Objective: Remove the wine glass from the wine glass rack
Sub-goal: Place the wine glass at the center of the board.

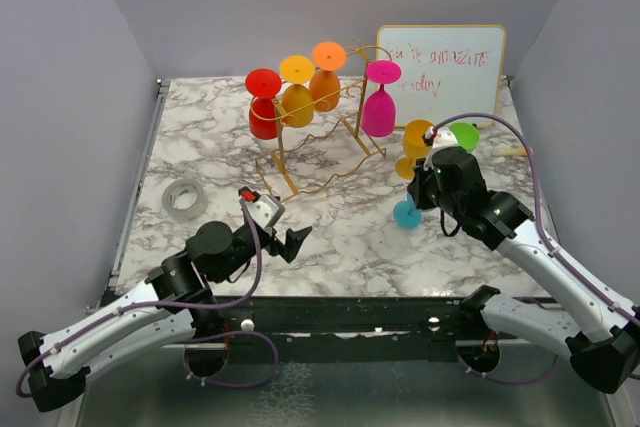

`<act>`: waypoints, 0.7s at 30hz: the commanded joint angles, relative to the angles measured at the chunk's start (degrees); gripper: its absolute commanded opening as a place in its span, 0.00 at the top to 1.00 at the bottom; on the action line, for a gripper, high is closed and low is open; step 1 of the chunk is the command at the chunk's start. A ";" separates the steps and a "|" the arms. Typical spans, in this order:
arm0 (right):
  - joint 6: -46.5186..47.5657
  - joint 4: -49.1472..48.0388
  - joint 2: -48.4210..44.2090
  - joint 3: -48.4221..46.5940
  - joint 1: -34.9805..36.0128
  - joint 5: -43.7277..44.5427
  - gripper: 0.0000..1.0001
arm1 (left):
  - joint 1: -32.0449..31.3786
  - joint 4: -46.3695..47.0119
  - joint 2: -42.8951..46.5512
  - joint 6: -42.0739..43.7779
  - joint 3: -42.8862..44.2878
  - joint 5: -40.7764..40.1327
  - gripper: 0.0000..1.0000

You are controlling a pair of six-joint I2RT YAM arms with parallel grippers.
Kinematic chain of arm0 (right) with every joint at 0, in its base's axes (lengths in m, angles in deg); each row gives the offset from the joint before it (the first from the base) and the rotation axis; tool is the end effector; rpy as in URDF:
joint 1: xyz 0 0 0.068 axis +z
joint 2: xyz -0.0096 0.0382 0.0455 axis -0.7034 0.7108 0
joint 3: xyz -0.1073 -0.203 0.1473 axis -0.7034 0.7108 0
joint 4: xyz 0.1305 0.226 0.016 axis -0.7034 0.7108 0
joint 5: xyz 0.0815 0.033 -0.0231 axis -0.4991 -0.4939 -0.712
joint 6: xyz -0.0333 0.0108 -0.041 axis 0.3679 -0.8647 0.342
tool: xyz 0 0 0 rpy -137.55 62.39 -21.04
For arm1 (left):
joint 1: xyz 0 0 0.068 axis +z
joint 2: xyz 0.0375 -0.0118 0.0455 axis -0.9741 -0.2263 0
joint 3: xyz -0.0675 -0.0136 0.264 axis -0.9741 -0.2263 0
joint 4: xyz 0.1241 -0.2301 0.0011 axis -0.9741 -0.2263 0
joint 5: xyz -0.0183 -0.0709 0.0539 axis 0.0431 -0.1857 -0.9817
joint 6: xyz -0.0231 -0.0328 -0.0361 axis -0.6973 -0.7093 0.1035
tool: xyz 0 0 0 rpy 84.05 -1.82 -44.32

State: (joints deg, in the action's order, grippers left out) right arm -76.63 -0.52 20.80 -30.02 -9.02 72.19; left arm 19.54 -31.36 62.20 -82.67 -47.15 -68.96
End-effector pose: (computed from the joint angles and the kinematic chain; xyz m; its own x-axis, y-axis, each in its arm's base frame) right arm 0.1688 0.1127 0.3229 -0.5701 -0.0676 -0.8188 -0.2914 0.9485 0.1246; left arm 0.0801 -0.1116 0.2913 -0.0513 0.0769 -0.9957 0.7139 0.7000 0.0173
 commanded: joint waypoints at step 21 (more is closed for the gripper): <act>-3.97 -10.67 18.58 -6.08 -2.54 14.31 0.99 | 2.40 -4.59 -2.68 2.82 0.28 -2.51 0.01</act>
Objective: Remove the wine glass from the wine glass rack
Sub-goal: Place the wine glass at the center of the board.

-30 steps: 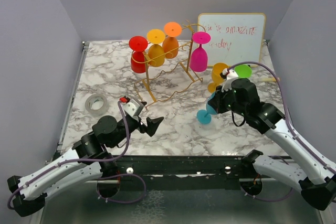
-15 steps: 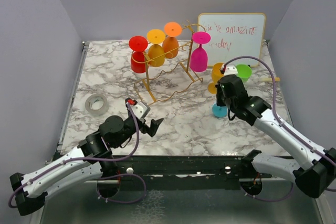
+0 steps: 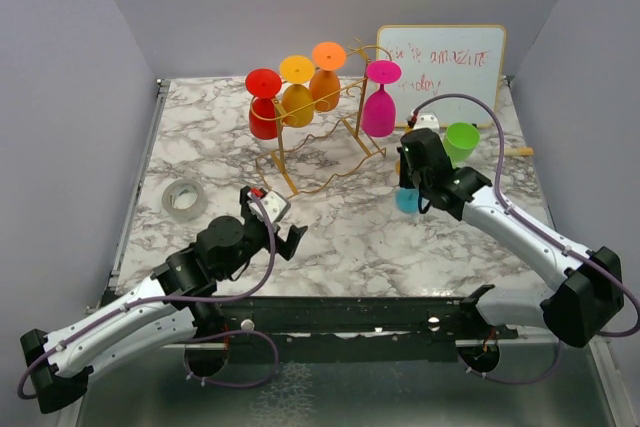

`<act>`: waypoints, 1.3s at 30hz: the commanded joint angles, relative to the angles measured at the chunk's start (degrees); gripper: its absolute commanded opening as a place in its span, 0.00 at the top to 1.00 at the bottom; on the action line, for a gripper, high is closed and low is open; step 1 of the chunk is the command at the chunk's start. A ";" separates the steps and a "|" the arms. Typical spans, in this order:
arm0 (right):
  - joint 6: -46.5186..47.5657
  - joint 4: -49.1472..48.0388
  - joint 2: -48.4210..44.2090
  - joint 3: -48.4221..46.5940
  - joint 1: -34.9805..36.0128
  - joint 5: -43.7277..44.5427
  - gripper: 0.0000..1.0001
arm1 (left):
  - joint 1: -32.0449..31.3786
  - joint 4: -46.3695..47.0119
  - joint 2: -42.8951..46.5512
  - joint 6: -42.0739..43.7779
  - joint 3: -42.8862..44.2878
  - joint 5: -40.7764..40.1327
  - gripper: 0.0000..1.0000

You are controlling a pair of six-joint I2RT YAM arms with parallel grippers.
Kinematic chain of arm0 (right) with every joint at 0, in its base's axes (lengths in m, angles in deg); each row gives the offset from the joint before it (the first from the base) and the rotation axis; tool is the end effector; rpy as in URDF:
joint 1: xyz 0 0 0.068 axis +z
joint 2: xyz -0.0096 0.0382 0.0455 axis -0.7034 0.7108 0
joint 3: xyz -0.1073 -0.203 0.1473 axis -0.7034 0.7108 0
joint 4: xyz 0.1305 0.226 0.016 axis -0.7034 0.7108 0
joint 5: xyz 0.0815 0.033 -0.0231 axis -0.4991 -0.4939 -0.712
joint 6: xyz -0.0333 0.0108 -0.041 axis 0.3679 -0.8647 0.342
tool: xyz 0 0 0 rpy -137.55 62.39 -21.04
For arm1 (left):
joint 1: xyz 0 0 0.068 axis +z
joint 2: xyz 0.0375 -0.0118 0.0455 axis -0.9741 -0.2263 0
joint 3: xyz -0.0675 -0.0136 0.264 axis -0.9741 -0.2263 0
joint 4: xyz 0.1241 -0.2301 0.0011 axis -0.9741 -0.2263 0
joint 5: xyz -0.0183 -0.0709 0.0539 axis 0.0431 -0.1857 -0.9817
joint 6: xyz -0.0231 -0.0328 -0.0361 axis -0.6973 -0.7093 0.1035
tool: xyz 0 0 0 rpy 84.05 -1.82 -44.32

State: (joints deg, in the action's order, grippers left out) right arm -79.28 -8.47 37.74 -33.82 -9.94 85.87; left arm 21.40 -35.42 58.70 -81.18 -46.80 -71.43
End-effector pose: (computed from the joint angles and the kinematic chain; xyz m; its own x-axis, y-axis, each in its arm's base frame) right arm 0.2308 0.1419 0.2945 -0.5816 -0.0428 -0.8124 -0.0640 0.9979 -0.0067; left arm 0.0898 -0.1153 0.2785 -0.1068 0.1970 -0.9746 0.6647 0.7431 0.0773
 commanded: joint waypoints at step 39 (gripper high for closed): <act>-0.13 0.88 9.10 -7.82 -6.28 -3.78 0.99 | 2.75 0.17 -0.50 1.86 -0.51 3.43 0.01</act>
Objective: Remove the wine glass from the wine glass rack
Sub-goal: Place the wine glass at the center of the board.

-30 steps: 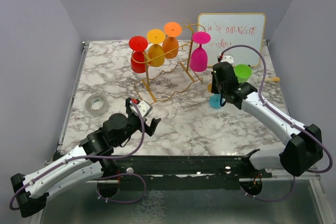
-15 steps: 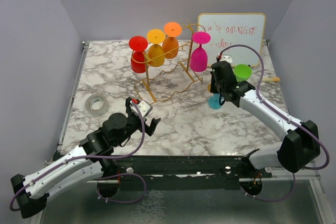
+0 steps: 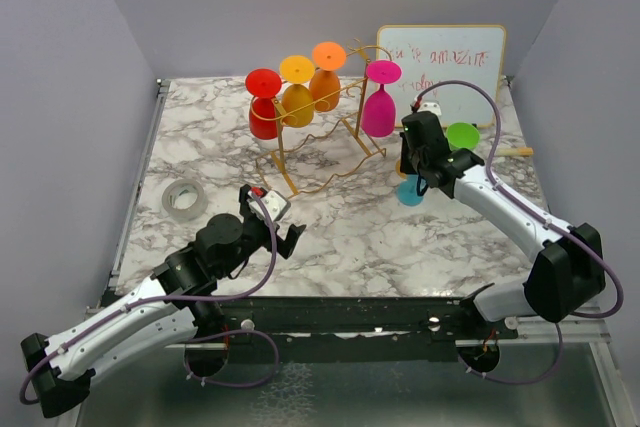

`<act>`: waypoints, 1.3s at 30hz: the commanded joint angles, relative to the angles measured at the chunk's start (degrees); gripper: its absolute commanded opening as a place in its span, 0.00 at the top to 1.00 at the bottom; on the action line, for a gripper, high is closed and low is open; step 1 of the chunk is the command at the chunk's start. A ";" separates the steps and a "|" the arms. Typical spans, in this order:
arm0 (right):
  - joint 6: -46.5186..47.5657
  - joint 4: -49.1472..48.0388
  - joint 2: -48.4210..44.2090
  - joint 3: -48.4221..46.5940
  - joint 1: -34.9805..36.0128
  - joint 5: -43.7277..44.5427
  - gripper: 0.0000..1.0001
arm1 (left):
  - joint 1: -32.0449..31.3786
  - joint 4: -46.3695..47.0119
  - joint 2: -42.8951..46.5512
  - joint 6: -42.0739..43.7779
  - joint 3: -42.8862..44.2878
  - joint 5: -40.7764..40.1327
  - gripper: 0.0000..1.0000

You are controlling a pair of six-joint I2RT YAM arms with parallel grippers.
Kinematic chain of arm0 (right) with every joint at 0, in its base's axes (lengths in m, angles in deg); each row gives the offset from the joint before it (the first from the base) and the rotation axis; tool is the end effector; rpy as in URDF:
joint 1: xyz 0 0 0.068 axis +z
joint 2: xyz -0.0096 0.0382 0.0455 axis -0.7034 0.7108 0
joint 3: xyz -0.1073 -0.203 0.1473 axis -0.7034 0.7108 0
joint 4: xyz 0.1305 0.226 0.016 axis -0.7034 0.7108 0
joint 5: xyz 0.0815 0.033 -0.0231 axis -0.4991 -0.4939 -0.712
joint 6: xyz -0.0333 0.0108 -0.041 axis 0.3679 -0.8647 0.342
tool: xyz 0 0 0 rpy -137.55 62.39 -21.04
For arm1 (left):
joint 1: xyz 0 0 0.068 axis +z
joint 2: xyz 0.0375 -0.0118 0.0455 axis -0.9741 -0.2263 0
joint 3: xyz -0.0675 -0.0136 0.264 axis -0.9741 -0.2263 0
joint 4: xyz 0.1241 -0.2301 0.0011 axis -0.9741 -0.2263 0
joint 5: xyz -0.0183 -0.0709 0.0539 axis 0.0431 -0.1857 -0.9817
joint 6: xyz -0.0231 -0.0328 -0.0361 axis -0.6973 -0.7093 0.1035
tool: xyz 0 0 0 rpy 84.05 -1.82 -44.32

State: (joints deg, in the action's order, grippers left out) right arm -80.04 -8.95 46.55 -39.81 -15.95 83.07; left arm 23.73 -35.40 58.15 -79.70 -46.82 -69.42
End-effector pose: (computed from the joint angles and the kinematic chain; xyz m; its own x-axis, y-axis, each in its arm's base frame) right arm 0.2758 0.1360 0.2881 -0.6240 0.0163 -0.7812 0.0122 0.9999 0.0111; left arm 0.0946 -0.1137 0.2771 -0.1026 0.2186 -0.9704 0.6637 0.7417 0.0970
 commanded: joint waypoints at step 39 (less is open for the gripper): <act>2.99 4.63 0.47 -4.54 -0.27 -5.17 0.68 | 9.77 5.45 2.98 -2.65 -1.59 8.51 0.01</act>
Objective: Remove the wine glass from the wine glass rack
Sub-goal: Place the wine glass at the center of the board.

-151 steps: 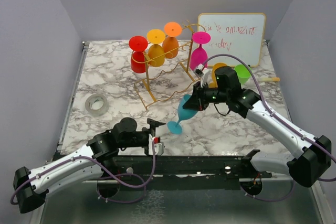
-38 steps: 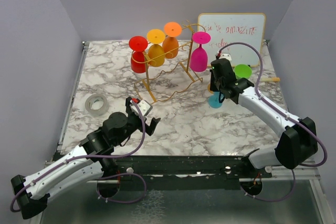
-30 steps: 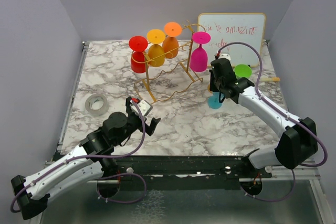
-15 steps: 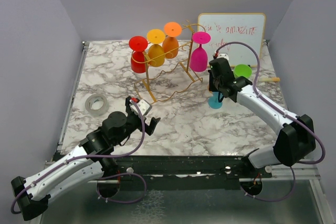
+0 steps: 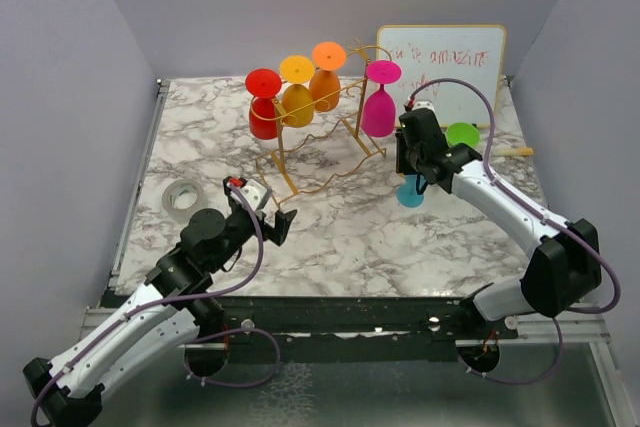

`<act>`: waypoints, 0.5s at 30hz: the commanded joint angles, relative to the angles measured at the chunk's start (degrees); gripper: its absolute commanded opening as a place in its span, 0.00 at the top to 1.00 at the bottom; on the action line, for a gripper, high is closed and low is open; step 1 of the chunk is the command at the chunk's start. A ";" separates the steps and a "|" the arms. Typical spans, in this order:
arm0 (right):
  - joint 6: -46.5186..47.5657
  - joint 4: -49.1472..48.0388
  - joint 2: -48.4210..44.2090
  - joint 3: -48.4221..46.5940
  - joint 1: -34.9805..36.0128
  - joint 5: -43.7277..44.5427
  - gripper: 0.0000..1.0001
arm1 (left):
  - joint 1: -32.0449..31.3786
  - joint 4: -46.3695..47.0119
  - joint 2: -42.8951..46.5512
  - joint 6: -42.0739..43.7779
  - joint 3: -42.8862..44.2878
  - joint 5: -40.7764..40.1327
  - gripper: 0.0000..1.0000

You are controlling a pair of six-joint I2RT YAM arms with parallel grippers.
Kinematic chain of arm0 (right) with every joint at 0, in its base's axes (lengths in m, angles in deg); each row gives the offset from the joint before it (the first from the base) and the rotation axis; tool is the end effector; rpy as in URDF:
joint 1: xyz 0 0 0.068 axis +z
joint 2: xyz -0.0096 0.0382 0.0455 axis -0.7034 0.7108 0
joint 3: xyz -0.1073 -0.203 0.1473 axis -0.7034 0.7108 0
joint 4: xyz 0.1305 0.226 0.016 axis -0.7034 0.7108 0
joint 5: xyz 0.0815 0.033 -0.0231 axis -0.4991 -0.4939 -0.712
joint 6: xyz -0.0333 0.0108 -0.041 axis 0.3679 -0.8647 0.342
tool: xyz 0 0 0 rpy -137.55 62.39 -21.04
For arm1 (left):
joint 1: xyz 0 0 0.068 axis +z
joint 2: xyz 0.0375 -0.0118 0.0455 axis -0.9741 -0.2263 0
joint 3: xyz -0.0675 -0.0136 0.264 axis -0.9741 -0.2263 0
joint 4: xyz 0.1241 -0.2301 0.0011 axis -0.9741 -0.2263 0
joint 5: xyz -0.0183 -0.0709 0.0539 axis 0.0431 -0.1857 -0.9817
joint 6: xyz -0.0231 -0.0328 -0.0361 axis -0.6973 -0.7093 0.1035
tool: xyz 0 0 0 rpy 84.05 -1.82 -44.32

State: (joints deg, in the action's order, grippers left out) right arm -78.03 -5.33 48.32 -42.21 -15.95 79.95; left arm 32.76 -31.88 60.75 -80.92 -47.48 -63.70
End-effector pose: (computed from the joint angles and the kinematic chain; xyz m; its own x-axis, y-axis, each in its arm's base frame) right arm 0.2791 0.1399 0.2876 -0.6716 -0.0381 -0.7399 -0.0497 0.9987 -0.0064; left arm 0.1049 -0.0962 0.2852 -0.0776 0.1152 -0.9903 0.6129 0.7890 0.0437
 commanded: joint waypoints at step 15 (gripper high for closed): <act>2.15 1.33 -5.81 -2.86 -0.20 -3.99 0.63 | 1.01 1.33 -0.25 -1.46 -1.00 3.59 0.01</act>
State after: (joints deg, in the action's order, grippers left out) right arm -76.66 -4.63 45.48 -42.98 -15.95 77.96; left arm 33.37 -31.34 60.86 -81.71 -47.72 -62.06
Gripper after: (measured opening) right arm 0.363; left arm 0.988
